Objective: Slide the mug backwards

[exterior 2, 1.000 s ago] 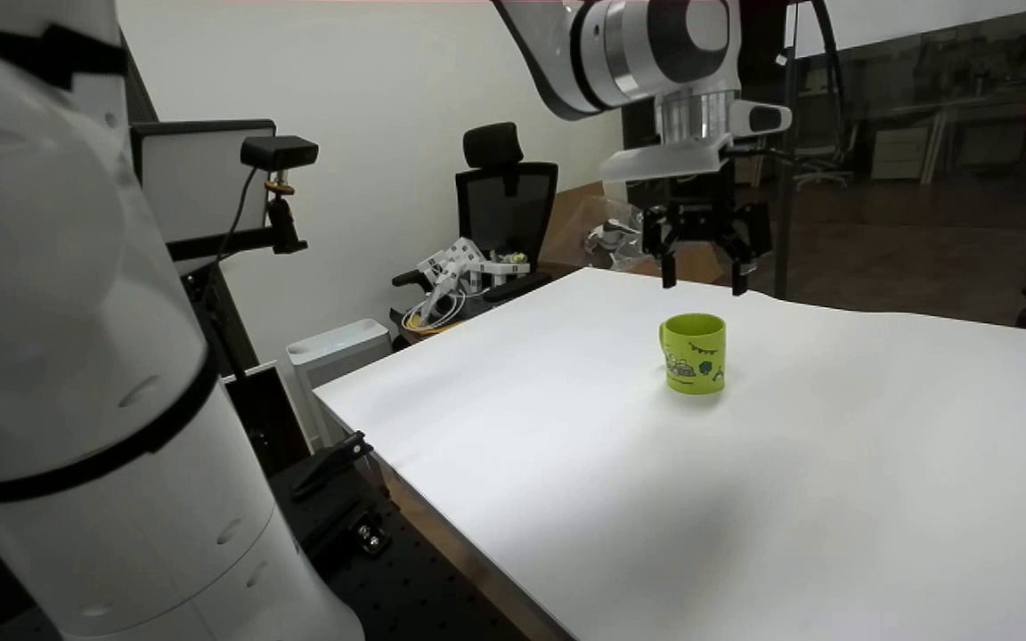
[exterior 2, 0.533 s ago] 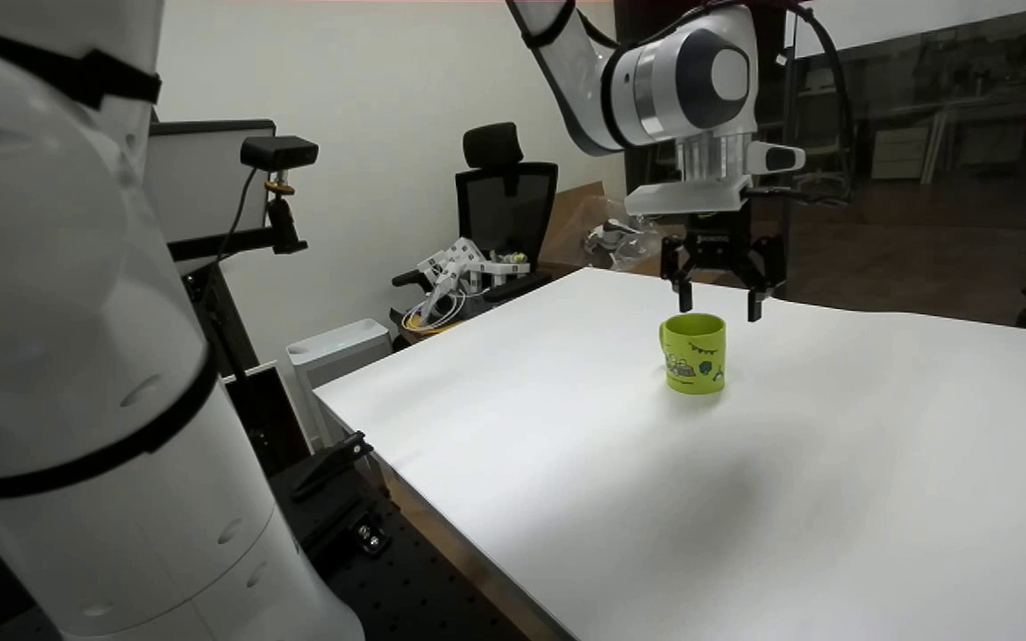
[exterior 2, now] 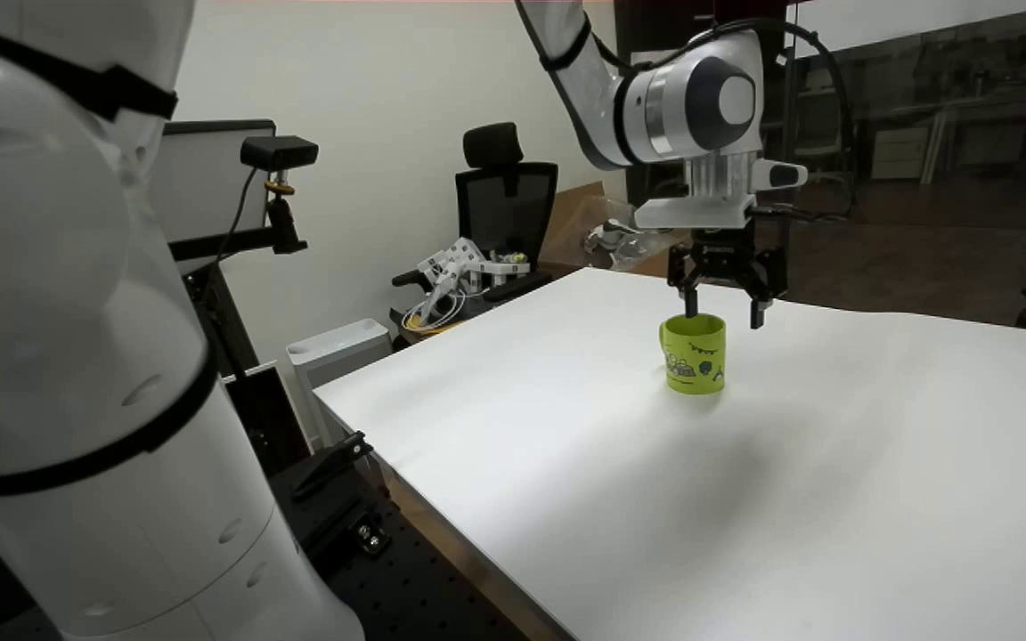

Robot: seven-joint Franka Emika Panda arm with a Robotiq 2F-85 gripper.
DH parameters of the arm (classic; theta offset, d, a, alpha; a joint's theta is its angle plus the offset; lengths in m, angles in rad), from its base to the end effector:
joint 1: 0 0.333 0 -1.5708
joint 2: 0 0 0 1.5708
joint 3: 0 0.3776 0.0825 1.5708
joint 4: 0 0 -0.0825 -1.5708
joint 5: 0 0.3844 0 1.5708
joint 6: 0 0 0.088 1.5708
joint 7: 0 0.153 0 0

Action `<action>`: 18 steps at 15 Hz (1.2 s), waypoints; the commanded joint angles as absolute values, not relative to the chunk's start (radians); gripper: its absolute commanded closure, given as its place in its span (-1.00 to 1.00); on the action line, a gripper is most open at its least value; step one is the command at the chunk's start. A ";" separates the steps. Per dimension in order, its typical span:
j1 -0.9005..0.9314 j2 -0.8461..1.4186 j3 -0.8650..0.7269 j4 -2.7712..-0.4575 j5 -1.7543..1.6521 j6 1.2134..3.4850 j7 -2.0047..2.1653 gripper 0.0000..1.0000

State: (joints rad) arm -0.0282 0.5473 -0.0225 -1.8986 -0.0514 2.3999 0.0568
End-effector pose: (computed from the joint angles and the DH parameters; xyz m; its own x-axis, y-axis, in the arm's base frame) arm 0.6567 -0.0345 0.2136 0.9968 -0.0667 -0.0443 -0.0646 -0.9968 0.0472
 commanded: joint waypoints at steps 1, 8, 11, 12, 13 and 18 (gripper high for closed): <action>-0.015 0.656 -0.027 -1.760 -0.037 2.363 0.069 -1.00; 0.006 0.789 -0.033 -1.596 -0.043 2.332 0.077 -0.33; 0.008 0.800 -0.030 -1.571 -0.040 2.322 0.075 0.10; 0.011 0.799 -0.030 -1.567 -0.040 2.317 0.075 0.22; 0.012 0.793 -0.030 -1.568 -0.041 2.315 0.075 0.35; 0.018 0.776 -0.029 -1.582 -0.036 2.305 0.081 0.96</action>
State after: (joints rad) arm 0.0078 0.7809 -0.0228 -1.6002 -0.0440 2.3346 0.0575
